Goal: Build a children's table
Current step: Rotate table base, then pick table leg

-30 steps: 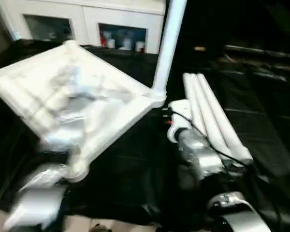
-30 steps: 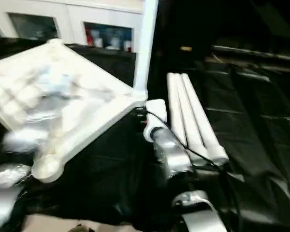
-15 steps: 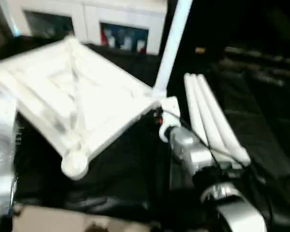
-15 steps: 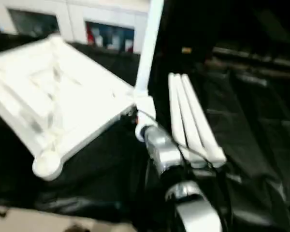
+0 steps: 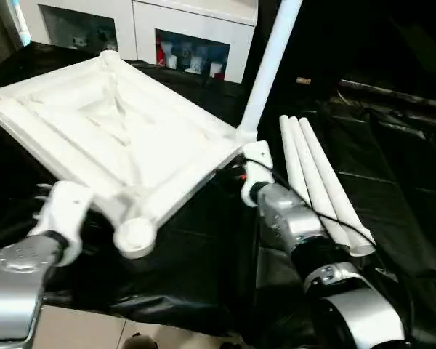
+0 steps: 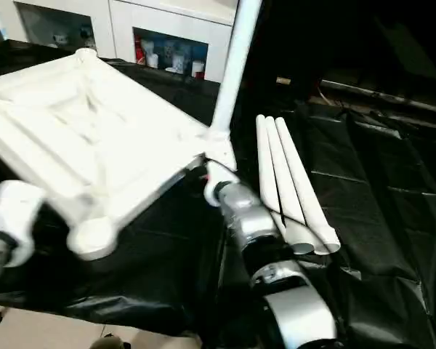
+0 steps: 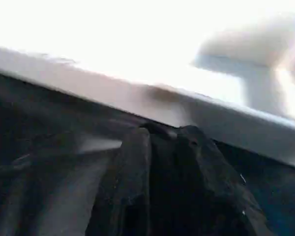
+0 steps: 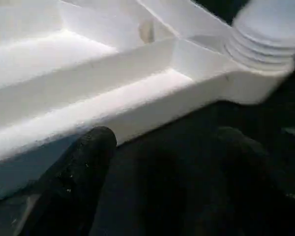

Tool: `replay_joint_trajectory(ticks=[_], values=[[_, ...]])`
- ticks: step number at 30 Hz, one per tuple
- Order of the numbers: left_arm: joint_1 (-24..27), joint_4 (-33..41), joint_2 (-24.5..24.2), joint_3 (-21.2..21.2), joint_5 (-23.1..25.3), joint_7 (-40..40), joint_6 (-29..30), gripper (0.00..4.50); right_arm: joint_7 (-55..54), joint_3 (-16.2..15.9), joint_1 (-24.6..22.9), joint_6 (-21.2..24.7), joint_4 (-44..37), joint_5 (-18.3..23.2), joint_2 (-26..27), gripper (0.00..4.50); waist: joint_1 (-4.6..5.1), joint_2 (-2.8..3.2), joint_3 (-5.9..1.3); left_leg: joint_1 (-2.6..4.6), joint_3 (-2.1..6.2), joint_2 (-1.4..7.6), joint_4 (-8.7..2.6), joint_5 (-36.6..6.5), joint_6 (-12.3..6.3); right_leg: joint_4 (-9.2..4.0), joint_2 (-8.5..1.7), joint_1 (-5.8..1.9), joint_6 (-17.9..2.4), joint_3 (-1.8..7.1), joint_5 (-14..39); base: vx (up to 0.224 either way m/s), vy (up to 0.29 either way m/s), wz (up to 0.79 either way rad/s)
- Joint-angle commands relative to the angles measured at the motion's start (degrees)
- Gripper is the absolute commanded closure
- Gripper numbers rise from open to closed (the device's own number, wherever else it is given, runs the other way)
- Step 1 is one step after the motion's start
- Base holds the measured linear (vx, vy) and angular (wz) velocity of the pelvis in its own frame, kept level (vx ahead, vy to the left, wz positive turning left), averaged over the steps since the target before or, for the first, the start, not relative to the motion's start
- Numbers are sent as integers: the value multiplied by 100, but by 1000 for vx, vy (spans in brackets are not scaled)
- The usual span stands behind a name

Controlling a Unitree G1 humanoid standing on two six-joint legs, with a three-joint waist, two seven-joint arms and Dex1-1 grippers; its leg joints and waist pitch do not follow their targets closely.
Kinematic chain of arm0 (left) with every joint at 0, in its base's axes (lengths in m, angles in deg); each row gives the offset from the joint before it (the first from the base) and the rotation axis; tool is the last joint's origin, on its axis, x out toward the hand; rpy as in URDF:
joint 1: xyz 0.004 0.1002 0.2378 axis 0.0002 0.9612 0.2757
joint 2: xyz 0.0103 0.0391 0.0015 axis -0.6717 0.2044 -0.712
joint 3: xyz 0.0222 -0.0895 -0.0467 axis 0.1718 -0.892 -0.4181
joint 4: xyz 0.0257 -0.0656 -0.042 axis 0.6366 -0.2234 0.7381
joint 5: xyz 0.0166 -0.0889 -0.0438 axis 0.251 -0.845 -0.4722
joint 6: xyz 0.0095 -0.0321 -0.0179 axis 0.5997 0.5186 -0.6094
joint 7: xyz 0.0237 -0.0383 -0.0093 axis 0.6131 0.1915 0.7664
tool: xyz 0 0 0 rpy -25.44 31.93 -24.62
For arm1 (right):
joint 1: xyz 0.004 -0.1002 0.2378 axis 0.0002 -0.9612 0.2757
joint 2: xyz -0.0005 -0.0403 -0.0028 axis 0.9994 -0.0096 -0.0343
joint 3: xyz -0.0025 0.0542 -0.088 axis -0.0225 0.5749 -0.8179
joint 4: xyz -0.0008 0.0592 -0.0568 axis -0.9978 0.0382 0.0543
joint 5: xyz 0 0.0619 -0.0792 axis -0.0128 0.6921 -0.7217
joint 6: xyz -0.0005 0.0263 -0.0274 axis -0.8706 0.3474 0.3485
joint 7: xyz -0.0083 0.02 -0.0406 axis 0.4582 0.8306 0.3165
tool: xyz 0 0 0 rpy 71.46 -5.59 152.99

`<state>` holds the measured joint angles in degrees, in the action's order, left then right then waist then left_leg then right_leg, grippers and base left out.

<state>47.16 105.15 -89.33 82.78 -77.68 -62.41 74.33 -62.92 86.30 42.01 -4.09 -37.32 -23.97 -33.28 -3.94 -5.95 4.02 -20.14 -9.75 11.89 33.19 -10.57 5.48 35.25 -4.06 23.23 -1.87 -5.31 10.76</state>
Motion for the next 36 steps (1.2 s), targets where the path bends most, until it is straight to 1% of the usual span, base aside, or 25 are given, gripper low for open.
replay_joint_trajectory(ticks=[1,2,3,5,6,7,8,9,10,11,12,14,15,16,20,21,22,24,25,27,28,29,31,34,36], values=[[-89,104,17,359,-220,-238,18,335,-46,-8,-141,719,-572,-148,-261,94,27,303,-374,98,9,118,-397,-1030,266,-306,-285,-264,-901,348,200,0,0,0],[-103,94,24,369,-222,-235,11,335,-4,-3,-164,746,-636,-124,-278,94,19,287,-375,84,10,119,-401,-1063,269,-301,-299,-280,-884,351,236,0,0,0],[-234,-48,108,481,-220,-251,-229,335,241,6,-394,1043,-1321,-35,-473,94,18,313,-386,64,15,113,-393,-1196,283,-327,-327,-305,-821,358,445,0,0,0],[-300,-111,164,543,-230,-291,-317,335,269,47,-501,1244,-1673,14,-573,94,-3,327,-368,70,29,122,-406,-1298,267,-368,-332,-294,-744,362,703,0,0,0],[-334,-126,191,586,-259,-335,-312,335,196,134,-537,1403,-1842,60,-620,94,-12,437,-364,68,46,118,-412,-1339,304,-360,-328,-302,-737,360,745,0,0,0],[-342,-130,197,597,-269,-351,-339,327,163,162,-545,1464,-1894,73,-635,78,5,354,-371,53,45,125,-404,-1317,302,-363,-331,-309,-757,358,738,0,0,0],[-393,-166,232,645,-307,-403,-484,327,-19,330,-565,1813,-2133,153,-712,78,13,339,-385,40,44,118,-396,-1287,282,-356,-331,-325,-775,357,749,0,0,0],[-416,-193,230,667,-318,-441,-577,324,-106,424,-557,2057,-2233,202,-749,61,26,373,-378,42,33,100,-376,-1207,250,-369,-324,-316,-783,369,761,0,0,0],[-444,-216,224,690,-327,-459,-613,324,-155,486,-551,2274,-2332,220,-770,61,17,454,-378,41,38,83,-372,-1179,250,-363,-316,-321,-789,370,772,0,0,0],[-444,-216,224,690,-327,-459,-613,324,-155,486,-551,2274,-2332,220,-770,48,26,431,-376,45,22,85,-371,-1184,234,-388,-308,-312,-777,373,802,0,0,0],[-542,-288,121,671,-373,-575,-658,324,-223,604,-511,2720,-2541,197,-874,35,24,486,-376,31,37,82,-368,-1183,246,-374,-314,-322,-763,370,887,0,0,0],[-668,-351,9,564,-489,-704,-763,324,-264,694,-489,3176,-2728,203,-950,19,30,491,-387,42,35,69,-353,-1147,228,-394,-293,-322,-735,374,899,0,0,0],[-790,-400,-78,473,-576,-814,-840,324,-293,797,-482,3450,-2843,242,-979,17,32,539,-391,30,42,71,-347,-1069,249,-374,-292,-328,-753,380,827,0,0,0],[-900,-420,-159,401,-675,-964,-905,324,-294,839,-455,3618,-2860,239,-1025,17,41,551,-382,33,34,53,-341,-1075,238,-397,-278,-322,-747,383,850,0,0,0],[-1135,-296,-517,226,-1165,-1748,-904,324,-300,966,-337,4107,-2794,347,-1135,5,37,549,-398,40,35,54,-332,-989,246,-374,-285,-329,-841,376,827,0,0,0],[-1149,-214,-618,203,-1308,-1971,-894,324,-267,1000,-294,4272,-2749,424,-1156,5,53,539,-405,13,43,50,-336,-910,243,-339,-285,-358,-874,375,816,0,0,0],[-1156,-194,-641,204,-1343,-2027,-894,324,-253,1009,-277,4317,-2726,449,-1166,5,58,546,-406,19,35,58,-332,-897,242,-344,-286,-345,-876,380,803,0,0,0],[-1186,-8,-753,165,-1767,-2481,-789,324,-110,984,-201,4600,-2606,540,-1252,5,55,497,-415,29,1,49,-318,-778,194,-344,-290,-338,-905,396,808,0,0,0],[-1186,-8,-753,165,-1767,-2481,-789,324,-110,984,-201,4600,-2606,540,-1252,5,47,526,-413,32,5,57,-318,-784,198,-332,-292,-326,-927,396,811,0,0,0],[-1242,37,-847,236,-1992,-2760,-815,324,1,950,-165,4776,-2601,573,-1276,5,42,522,-404,32,2,62,-323,-815,199,-349,-292,-325,-904,394,888,0,0,0],[-1267,24,-856,263,-2005,-2783,-824,324,22,939,-154,4789,-2600,575,-1275,5,41,531,-406,36,1,63,-323,-818,203,-346,-290,-323,-896,394,897,0,0,0],[-1291,11,-864,290,-2018,-2804,-834,324,43,928,-144,4802,-2599,577,-1274,5,45,499,-404,32,-4,60,-323,-823,194,-357,-287,-324,-878,395,930,0,0,0],[-1359,-23,-877,340,-2067,-2859,-840,324,52,910,-106,4862,-2598,585,-1269,5,33,523,-405,44,0,66,-324,-822,221,-355,-295,-319,-842,399,1005,0,0,0],[-1609,-132,-821,527,-2153,-2996,-851,324,192,741,101,4992,-2329,606,-1333,5,31,448,-400,34,-13,54,-316,-817,240,-359,-292,-318,-789,413,1203,0,0,0],[-1641,-154,-819,562,-2148,-3016,-866,324,217,705,136,5040,-2259,610,-1347,5,32,464,-387,29,-7,55,-317,-880,268,-366,-297,-308,-738,423,1371,0,0,0]])
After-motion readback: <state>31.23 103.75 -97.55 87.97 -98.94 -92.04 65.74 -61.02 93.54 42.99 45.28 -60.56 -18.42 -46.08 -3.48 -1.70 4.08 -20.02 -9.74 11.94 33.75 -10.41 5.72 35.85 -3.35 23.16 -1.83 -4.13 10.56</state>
